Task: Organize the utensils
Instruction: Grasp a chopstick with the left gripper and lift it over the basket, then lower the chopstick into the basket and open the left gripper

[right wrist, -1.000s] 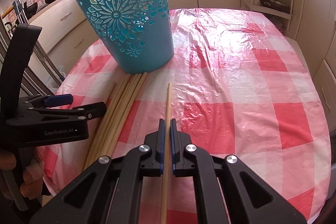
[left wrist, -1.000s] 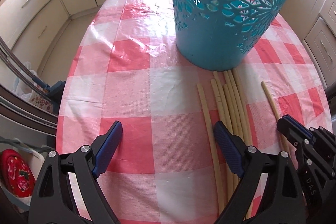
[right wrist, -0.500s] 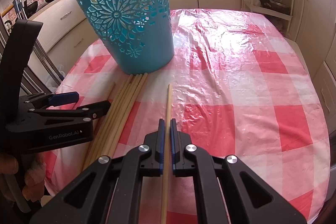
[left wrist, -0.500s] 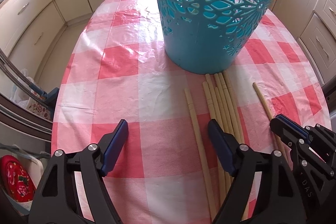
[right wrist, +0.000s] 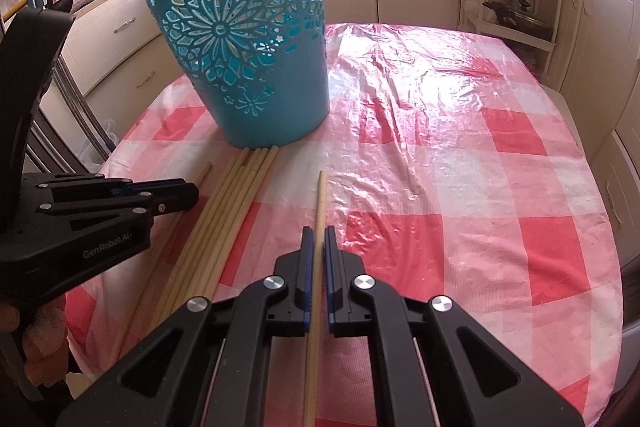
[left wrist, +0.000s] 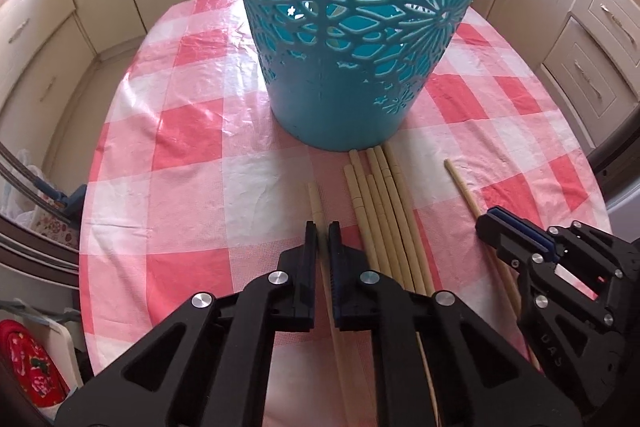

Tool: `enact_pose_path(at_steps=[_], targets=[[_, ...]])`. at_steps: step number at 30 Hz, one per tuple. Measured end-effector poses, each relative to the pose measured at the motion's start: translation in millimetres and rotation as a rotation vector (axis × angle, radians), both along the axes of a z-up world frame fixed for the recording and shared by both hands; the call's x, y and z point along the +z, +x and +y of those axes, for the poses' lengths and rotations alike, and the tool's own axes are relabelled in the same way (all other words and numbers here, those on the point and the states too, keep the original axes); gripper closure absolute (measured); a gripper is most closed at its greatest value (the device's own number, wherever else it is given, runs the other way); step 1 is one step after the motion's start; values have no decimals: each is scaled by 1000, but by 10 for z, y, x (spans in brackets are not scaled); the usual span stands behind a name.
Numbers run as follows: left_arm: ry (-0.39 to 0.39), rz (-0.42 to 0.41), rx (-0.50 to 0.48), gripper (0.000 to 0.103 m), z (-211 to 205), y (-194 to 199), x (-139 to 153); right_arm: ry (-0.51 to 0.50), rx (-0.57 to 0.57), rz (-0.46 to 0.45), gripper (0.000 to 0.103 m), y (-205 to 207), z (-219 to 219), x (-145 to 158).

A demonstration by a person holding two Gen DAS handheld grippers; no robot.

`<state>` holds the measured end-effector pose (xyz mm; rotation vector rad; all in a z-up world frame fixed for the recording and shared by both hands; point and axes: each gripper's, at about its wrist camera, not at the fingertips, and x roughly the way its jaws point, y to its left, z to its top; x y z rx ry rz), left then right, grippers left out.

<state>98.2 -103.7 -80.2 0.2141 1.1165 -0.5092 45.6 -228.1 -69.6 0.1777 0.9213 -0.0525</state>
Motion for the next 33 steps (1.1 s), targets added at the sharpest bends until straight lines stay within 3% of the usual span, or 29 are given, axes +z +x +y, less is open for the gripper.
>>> enact_pose_path(at_steps=[5, 12, 15, 20, 24, 28, 33], targets=[[-41, 36, 6, 98, 194, 31, 157, 33, -7, 0, 97, 3, -47, -1], [-197, 25, -21, 98, 494, -227, 862, 93, -22, 5, 97, 14, -121, -2], [-265, -40, -34, 98, 530, -233, 1328, 103, -27, 7, 97, 20, -133, 2], [-371, -225, -26, 98, 386, -58, 2199, 120, -30, 8, 97, 16, -155, -4], [-416, -392, 20, 98, 174, 132, 2641, 126, -28, 5, 94, 11, -167, -6], [-417, -520, 123, 98, -34, 439, 2766, 125, -13, -1, 85, 9, -133, 2], [-387, -578, 228, 98, -209, 765, 2570, 101, 17, -6, 72, 31, -27, 9]])
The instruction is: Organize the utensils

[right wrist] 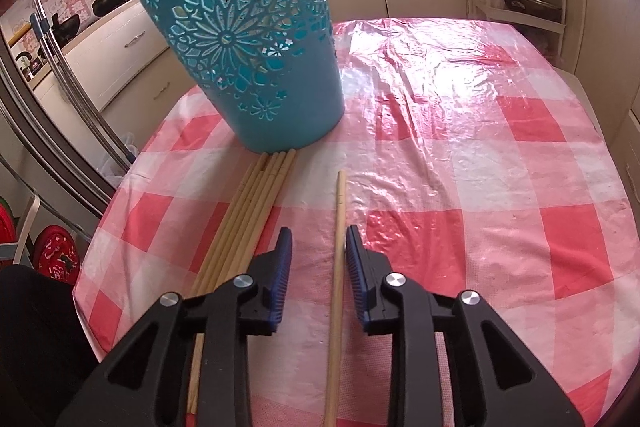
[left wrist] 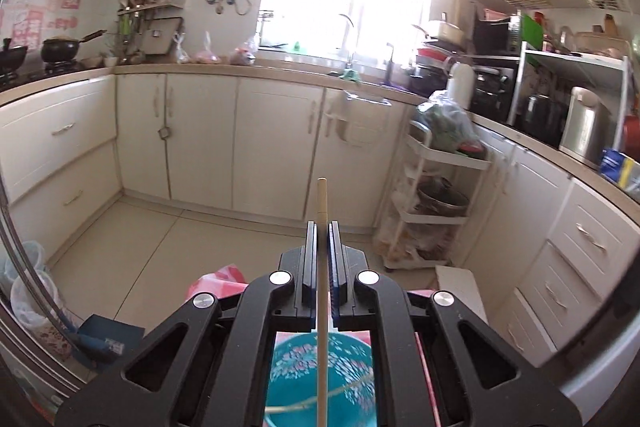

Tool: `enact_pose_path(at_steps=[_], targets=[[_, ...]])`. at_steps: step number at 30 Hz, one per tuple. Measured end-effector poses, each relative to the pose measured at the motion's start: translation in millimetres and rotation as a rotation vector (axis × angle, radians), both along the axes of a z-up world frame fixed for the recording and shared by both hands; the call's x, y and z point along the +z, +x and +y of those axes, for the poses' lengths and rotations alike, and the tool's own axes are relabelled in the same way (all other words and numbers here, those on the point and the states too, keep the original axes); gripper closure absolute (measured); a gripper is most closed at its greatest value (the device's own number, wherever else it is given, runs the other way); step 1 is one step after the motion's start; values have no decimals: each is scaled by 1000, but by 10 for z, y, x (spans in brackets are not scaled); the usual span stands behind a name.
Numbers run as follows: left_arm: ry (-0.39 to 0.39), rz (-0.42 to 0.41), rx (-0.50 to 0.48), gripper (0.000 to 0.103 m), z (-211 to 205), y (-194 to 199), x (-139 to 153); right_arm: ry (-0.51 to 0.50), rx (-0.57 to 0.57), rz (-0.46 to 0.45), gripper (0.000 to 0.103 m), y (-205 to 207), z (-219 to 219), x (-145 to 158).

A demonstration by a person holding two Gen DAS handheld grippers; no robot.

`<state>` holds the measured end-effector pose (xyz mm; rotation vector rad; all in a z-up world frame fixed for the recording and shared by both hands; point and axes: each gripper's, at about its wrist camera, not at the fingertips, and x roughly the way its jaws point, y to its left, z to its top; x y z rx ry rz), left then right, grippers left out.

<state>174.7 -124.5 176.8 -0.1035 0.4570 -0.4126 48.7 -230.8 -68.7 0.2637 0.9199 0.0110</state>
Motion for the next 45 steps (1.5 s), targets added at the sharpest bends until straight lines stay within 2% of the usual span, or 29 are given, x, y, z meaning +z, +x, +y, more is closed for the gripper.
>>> enact_pose_path(at_steps=[6, 13, 18, 20, 22, 24, 28, 31, 34, 36, 38, 41, 45], targets=[[6, 53, 55, 98, -96, 248, -443, 14, 3, 1, 69, 8, -6, -1], [122, 105, 16, 98, -226, 178, -868, 40, -4, 4, 69, 11, -29, -5], [184, 155, -11, 97, -136, 71, -978, 46, -3, 4, 69, 8, -42, -8], [192, 151, -2, 92, -16, -17, -946, 51, -2, 4, 69, 4, -48, -9], [185, 135, 21, 67, 177, -137, -859, 57, -2, 7, 69, 0, -61, -6], [166, 101, 59, 50, 404, -281, -766, 58, -6, 13, 70, -19, -78, 0], [140, 51, 146, 32, 876, -500, -689, 45, -14, 16, 72, -50, -104, 3], [123, 60, 207, 29, 1186, -535, -788, 17, -16, 17, 74, -29, -76, 3], [106, 114, 259, 28, 1434, -454, -1014, -43, -9, 21, 75, 11, -7, 2], [109, 200, 298, 28, 1535, -316, -1187, -93, 2, 25, 75, 24, 57, 2], [77, 275, 294, 29, 1608, -204, -1282, -147, 15, 28, 75, 35, 127, -3], [89, 260, 299, 28, 1633, -215, -1284, -165, 13, 28, 77, 51, 147, -8], [115, 247, 273, 28, 1560, -249, -1296, -188, 6, 29, 85, 32, 129, -6]])
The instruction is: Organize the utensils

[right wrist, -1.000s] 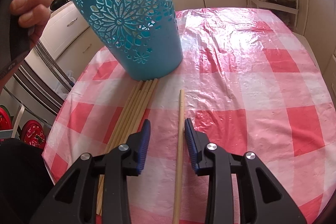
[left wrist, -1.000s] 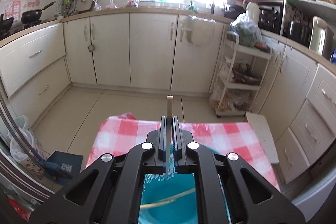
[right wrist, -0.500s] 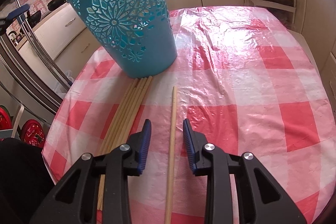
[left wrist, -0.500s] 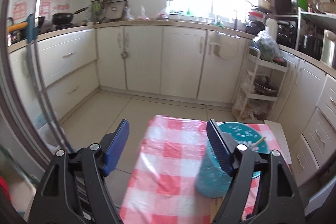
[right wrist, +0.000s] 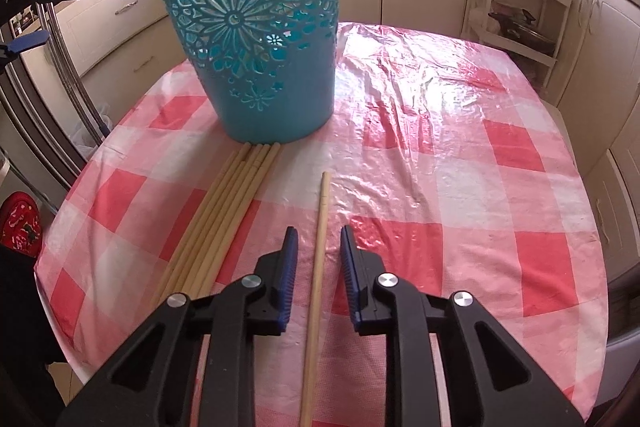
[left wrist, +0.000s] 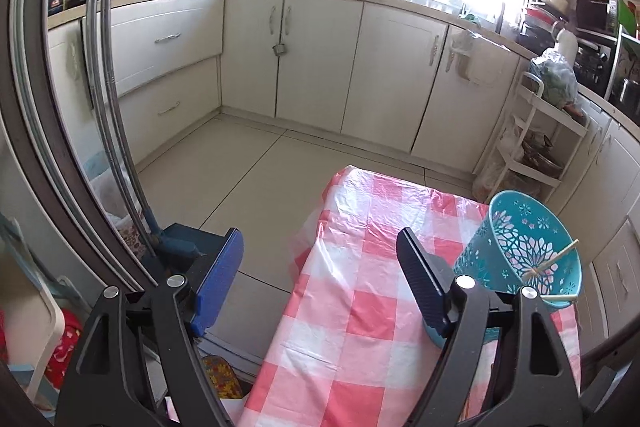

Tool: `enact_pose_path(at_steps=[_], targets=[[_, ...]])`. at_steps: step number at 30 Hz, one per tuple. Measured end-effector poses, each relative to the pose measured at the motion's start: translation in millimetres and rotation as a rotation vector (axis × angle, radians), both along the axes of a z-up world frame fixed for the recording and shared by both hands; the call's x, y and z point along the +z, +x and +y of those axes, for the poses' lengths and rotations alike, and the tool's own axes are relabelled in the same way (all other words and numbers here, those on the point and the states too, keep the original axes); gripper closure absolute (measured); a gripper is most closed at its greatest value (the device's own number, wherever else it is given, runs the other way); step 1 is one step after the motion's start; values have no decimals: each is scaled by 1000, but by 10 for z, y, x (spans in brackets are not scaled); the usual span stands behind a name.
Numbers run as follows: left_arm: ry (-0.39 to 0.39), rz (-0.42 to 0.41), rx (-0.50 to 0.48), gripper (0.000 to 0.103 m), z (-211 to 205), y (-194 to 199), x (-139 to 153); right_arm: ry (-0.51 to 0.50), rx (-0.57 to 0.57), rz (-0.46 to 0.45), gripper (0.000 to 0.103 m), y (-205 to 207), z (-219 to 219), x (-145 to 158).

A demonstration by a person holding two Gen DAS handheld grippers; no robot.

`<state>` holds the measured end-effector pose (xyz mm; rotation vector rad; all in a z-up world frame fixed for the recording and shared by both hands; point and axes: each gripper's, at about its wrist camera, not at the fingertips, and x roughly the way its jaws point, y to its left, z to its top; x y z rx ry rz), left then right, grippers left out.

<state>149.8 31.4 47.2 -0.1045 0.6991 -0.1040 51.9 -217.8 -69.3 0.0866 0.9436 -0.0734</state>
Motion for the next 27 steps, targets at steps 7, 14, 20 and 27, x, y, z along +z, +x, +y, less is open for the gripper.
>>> enact_pose_path(at_steps=[7, 14, 20, 27], targets=[[20, 26, -51, 27, -155, -10, -44, -42, 12, 21, 88, 14, 32, 8], [36, 45, -79, 27, -270, -14, -97, -52, 28, 18, 96, 13, 62, 10], [32, 70, -81, 27, -263, 18, -141, 61, -4, 19, 98, -52, -40, 35], [23, 93, -77, 27, -234, 41, -186, 201, -37, -57, 98, -243, -188, 374]])
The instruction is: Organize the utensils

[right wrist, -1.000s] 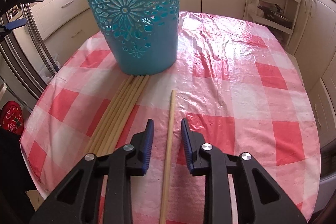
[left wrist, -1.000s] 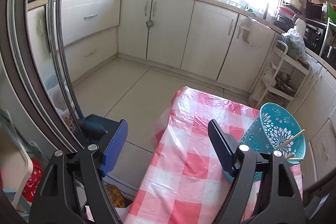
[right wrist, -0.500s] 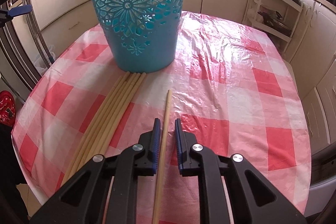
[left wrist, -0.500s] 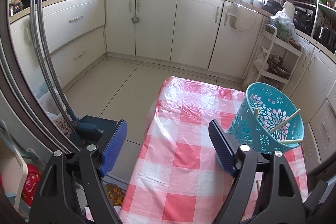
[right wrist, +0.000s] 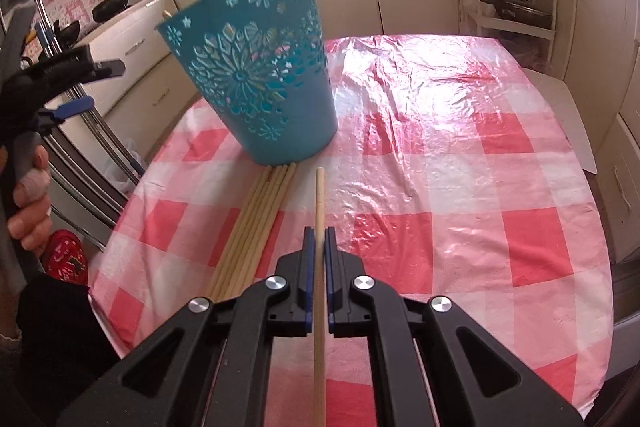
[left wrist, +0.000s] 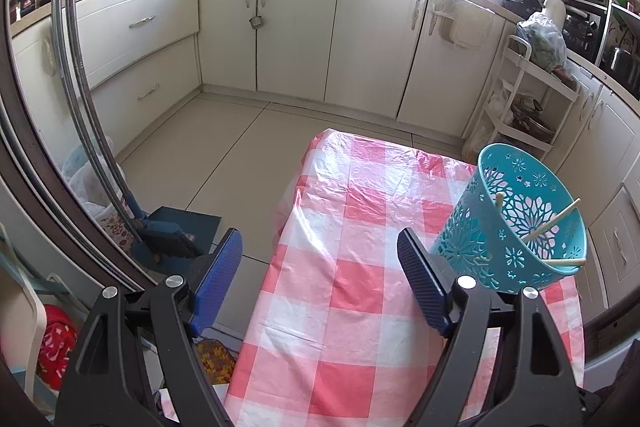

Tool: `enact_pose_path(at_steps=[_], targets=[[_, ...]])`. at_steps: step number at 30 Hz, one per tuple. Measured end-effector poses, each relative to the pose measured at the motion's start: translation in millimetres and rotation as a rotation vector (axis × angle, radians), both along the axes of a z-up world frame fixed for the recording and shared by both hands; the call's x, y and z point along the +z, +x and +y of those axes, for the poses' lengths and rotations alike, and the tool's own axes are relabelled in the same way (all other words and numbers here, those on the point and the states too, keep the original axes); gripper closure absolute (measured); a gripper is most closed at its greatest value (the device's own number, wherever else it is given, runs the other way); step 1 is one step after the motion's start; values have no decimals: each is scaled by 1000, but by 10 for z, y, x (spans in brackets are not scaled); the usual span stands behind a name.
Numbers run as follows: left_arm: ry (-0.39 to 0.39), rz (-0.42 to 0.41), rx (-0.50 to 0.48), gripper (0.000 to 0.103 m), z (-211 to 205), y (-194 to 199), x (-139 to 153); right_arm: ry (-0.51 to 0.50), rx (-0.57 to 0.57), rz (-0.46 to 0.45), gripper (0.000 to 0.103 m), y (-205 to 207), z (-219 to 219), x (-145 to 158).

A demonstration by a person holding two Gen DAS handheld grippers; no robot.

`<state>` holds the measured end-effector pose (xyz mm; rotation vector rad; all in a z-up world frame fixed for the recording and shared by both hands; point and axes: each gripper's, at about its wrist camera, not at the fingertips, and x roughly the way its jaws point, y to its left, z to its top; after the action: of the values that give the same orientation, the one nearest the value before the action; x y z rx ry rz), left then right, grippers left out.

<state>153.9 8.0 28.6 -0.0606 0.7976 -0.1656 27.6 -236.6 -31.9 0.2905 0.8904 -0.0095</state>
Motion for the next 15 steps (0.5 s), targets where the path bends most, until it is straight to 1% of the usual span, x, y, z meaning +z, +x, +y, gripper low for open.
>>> enact_pose_path(at_steps=[4, 8, 11, 15], targets=[[0, -2, 3, 27, 11, 5, -6, 59, -9, -74, 98, -102, -68, 319], [-9, 1, 12, 27, 35, 2, -15, 115, -13, -180, 98, -161, -124, 754], [-12, 2, 16, 27, 46, -8, -20, 152, -6, -255, 98, -128, -149, 1061], [-15, 3, 12, 27, 51, -13, -25, 194, 10, -351, 98, 41, -148, 1432]])
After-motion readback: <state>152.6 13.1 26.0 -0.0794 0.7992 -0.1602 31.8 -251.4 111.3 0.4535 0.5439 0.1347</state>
